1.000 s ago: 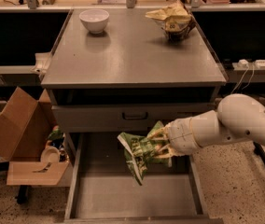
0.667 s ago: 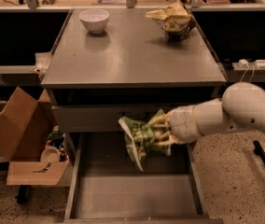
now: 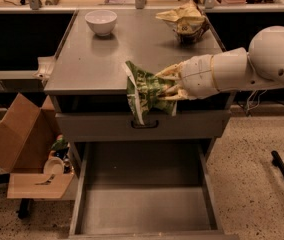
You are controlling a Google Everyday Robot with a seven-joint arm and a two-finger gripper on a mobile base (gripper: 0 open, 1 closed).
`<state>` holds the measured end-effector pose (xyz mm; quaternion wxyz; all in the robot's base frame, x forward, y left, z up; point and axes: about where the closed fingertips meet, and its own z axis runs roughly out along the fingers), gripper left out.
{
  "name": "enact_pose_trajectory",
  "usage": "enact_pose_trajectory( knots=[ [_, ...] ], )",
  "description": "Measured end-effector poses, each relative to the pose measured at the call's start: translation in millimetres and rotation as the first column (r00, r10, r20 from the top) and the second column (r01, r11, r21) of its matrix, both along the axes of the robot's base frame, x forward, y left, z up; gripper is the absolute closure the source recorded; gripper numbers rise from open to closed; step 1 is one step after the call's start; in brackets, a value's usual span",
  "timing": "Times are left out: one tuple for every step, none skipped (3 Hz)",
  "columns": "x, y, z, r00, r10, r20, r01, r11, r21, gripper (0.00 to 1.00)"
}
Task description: Pick green jalapeno chip bag from middle drawer and place on counter
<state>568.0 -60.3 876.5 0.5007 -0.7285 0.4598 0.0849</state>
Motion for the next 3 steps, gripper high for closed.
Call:
enact_pose_trajectory(
  knots=[
    [0.0, 0.0, 0.0, 1.0, 0.0, 0.0, 0.0, 1.0, 0.0, 1.0],
    [20.4, 0.5, 9.0, 0.9989, -0.035, -0.032, 0.035, 0.999, 0.023, 1.0],
    [61.2, 2.5, 27.8, 0.9919, -0.097, -0.083, 0.1, 0.994, 0.038, 1.0]
  ],
)
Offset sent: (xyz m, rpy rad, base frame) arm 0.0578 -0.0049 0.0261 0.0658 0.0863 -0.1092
